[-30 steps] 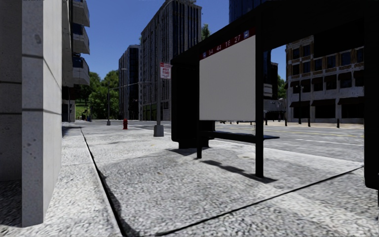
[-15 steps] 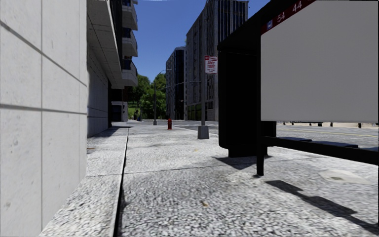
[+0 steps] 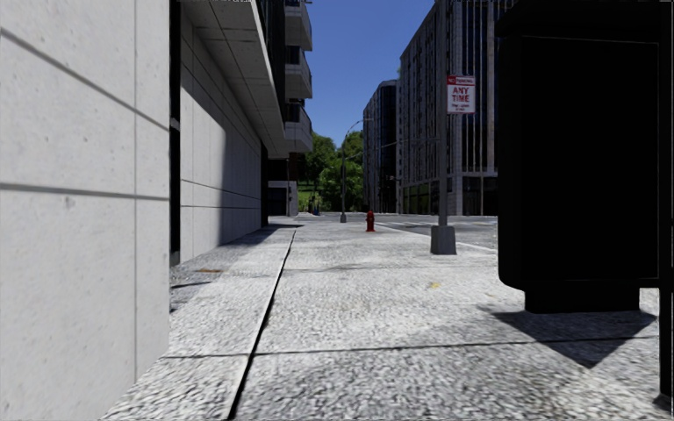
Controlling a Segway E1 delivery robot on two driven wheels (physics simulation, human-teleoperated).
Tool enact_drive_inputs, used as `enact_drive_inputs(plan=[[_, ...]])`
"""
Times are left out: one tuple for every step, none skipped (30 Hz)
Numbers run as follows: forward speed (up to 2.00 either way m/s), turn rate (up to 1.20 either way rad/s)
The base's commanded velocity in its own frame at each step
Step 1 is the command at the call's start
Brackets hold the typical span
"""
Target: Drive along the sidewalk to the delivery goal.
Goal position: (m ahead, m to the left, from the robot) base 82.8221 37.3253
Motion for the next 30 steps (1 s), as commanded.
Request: enact_drive_inputs(plan=[[2.0,0.51],[2.0,0.51],[2.0,0.51],[2.0,0.51],[2.0,0.51],[2.0,0.48],[2.0,0.48],[2.0,0.3],[2.0,0.0],[2.0,0.0],[2.0,0.0],[2.0,0.0],[2.0,0.0],[2.0,0.0],[2.0,0.0],[2.0,0.0],[2.0,0.0],[2.0,0.0],[2.0,0.0],[2.0,0.0],[2.0,0.0],[2.0,0.0],[2.0,0.0],[2.0,0.0],[2.0,0.0],[2.0,0.0],[2.0,0.0],[2.0,0.0],[2.0,0.0],[2.0,0.0]])
